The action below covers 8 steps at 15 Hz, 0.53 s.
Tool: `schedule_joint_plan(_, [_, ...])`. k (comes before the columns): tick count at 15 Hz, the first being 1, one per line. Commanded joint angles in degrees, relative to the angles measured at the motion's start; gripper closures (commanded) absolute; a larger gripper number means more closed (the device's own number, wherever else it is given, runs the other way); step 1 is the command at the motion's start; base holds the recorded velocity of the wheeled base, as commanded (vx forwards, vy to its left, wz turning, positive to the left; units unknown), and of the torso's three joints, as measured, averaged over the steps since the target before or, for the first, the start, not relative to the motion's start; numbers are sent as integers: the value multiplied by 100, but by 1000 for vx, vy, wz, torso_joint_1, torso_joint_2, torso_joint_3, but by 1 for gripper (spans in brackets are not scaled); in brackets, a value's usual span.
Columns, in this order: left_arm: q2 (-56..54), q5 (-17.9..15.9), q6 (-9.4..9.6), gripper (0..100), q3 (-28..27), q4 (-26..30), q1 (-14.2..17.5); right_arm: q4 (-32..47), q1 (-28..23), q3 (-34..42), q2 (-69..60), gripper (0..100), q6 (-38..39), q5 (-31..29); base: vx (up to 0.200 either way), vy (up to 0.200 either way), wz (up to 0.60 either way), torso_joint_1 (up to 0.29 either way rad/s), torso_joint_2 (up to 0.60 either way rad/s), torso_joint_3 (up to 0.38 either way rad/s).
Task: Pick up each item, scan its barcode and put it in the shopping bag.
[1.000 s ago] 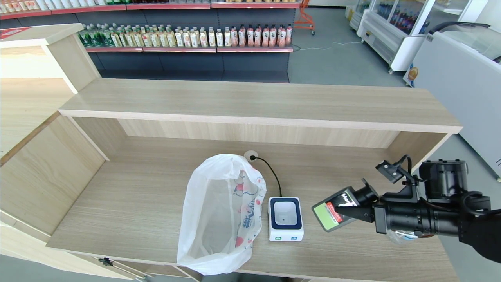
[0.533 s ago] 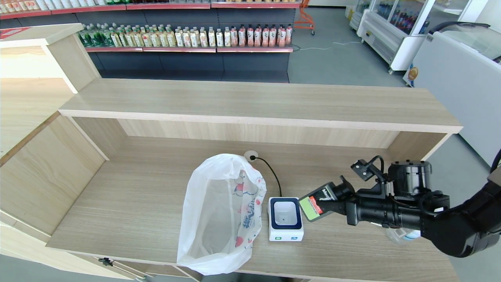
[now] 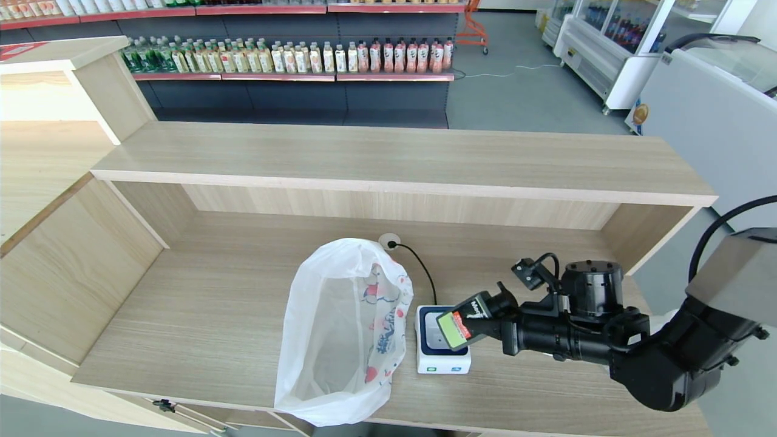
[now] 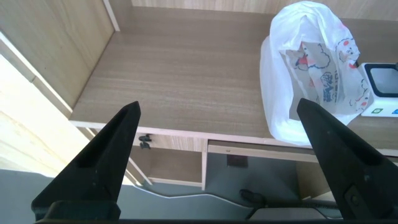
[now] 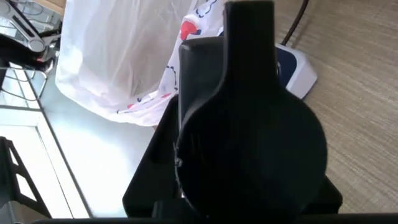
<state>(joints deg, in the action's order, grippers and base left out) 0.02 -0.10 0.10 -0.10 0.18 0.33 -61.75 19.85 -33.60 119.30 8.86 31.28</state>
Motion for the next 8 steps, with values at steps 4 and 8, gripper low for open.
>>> schedule_joint_plan(4, [-2, 1, 8, 0, 1, -1, 2, -540, 125, -103, 727, 100, 45, -175, 0, 0, 0, 0, 0, 0])
schedule_joint_plan(8, [-2, 1, 8, 0, 1, -1, 2, -558, 248, -138, 779, 100, 168, -184, 0, 0, 0, 0, 0, 0])
